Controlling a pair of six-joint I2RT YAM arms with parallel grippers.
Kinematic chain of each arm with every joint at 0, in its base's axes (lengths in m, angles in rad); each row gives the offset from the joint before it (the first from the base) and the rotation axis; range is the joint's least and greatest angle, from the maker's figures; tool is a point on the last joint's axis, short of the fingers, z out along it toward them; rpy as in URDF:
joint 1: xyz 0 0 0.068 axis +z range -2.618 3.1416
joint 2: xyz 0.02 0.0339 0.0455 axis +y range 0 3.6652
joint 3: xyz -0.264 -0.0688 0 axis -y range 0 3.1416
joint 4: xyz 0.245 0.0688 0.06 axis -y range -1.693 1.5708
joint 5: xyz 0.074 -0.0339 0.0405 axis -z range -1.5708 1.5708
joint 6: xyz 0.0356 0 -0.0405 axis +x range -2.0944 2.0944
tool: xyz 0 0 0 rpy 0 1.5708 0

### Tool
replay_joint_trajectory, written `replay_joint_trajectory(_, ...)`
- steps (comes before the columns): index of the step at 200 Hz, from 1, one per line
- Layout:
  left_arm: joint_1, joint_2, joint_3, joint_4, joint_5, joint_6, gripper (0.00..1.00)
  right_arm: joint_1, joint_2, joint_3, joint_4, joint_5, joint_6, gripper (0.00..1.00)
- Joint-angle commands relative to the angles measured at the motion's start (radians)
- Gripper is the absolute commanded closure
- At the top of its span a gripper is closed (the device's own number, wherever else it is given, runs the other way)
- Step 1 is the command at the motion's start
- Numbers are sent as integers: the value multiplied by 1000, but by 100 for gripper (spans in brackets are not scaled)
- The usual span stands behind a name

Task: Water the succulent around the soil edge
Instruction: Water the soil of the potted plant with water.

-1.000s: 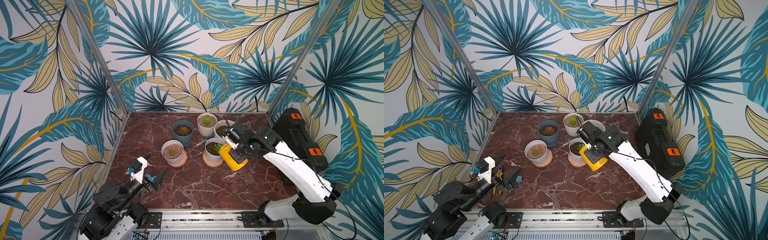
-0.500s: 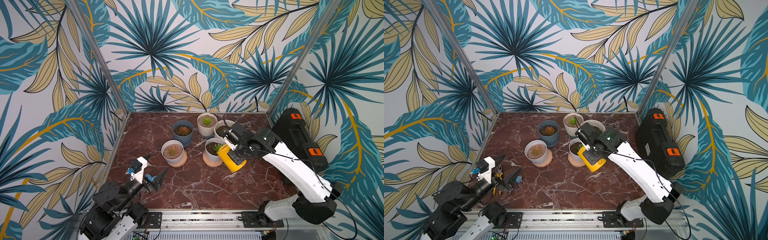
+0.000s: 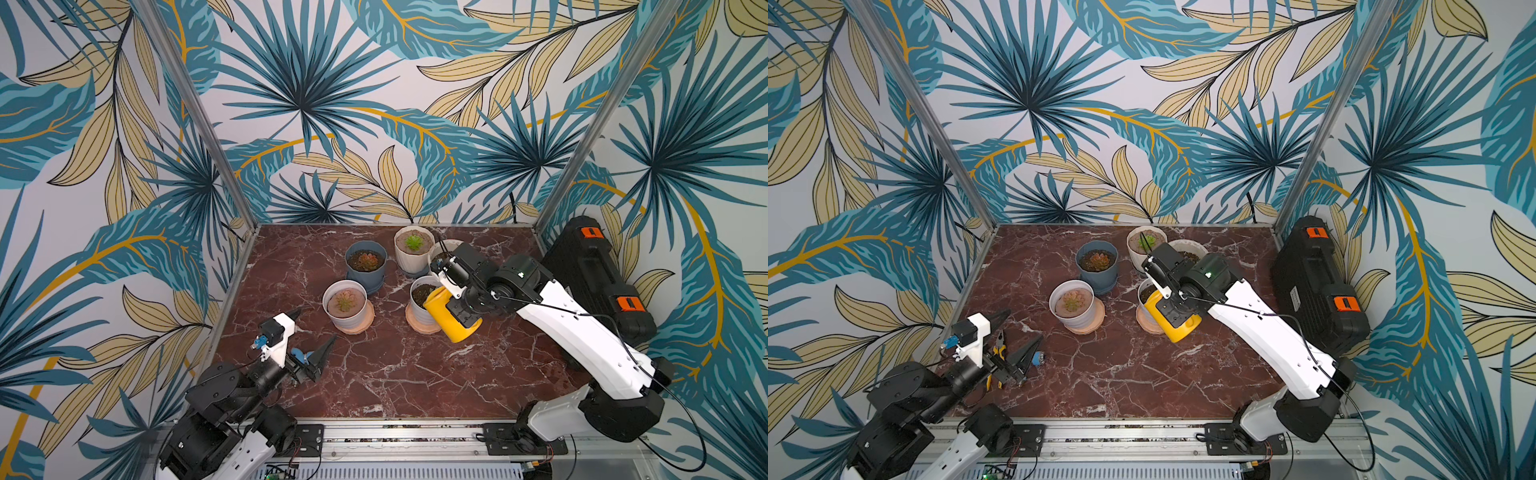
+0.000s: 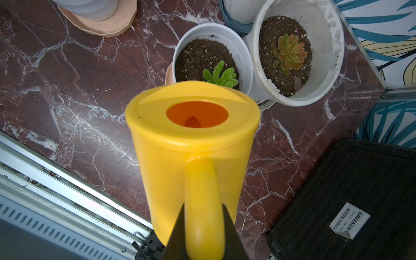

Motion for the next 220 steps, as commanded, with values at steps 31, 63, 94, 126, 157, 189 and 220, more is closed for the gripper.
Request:
replay_joint_trajectory(31,-1,-10,-12,7,-11,7,0,9,32,35,51,-17,-10,100)
replay_joint_trajectory(63,-2,-12,-11,8,-13,9,0,9,-39,-32,174,1,21,100)
replay_joint_trajectory(94,-2,-14,-10,2,-21,11,0,9,-172,-205,348,46,81,100)
replay_joint_trajectory(126,-3,-8,-14,10,-19,8,0,10,-360,-413,571,51,116,100)
replay_joint_trajectory(157,-1,-2,-14,9,-25,11,0,10,-546,-621,811,54,127,100)
replay_joint_trajectory(189,-1,4,-16,16,-25,10,0,-7,-550,-640,870,39,41,100)
replay_joint_trajectory(220,-1,18,-10,10,-10,9,0,-35,-403,-466,791,12,-67,98)
